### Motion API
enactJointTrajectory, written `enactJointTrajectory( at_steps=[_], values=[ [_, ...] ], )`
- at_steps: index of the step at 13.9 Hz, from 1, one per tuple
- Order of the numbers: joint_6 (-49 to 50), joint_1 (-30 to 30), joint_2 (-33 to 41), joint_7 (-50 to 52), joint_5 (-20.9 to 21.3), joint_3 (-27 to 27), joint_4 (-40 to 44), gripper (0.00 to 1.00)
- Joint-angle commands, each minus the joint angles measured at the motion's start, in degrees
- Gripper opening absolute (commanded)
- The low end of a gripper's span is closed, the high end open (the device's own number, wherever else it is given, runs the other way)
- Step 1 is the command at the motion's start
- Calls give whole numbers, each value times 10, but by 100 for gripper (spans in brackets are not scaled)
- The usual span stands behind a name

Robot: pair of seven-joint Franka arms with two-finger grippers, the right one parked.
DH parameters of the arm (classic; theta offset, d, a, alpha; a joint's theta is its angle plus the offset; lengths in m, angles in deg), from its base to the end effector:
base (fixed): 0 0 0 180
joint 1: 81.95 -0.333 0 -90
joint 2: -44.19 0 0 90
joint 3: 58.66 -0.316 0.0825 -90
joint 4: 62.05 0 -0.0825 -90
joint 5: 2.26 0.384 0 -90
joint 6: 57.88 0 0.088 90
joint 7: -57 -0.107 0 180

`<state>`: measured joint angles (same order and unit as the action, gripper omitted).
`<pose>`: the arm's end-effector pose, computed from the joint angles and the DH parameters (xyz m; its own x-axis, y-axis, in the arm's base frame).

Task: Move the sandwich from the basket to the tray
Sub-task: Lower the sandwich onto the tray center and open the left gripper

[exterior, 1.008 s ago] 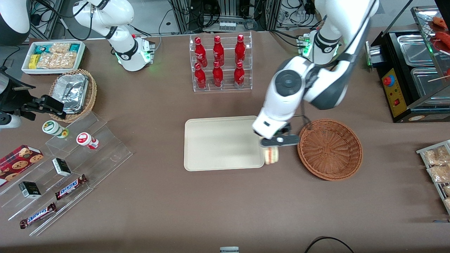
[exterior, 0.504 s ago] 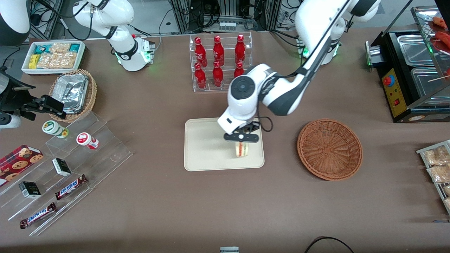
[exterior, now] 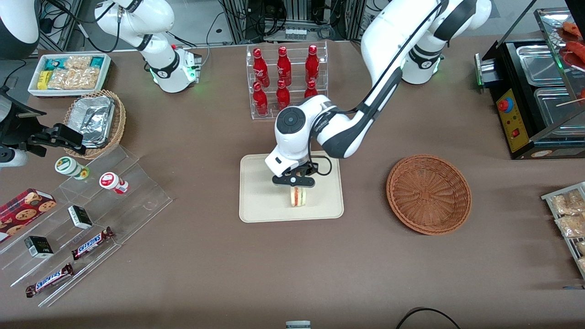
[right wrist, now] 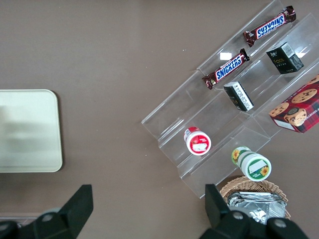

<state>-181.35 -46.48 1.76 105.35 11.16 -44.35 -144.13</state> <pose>0.5010 -0.5242 0.2641 0.9956 -0.0903 0.0255 -0.0900 -0.9958 -0.0140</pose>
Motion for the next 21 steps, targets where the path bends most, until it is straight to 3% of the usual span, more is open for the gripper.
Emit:
enactJointTrajectory(
  at_steps=[1,5,6,7,8,16,21],
  values=[
    [-6,18,-25,25,13,-8,24,0],
    [-15,33,-39,44,16,-10,24,0],
    [-15,33,-41,44,16,-10,23,14],
    [-14,34,-43,43,17,-10,23,70],
    [-14,33,-42,40,29,-10,23,99],
    [7,14,35,66,17,-9,20,100],
    [54,-24,137,109,16,-20,-32,100]
  ],
)
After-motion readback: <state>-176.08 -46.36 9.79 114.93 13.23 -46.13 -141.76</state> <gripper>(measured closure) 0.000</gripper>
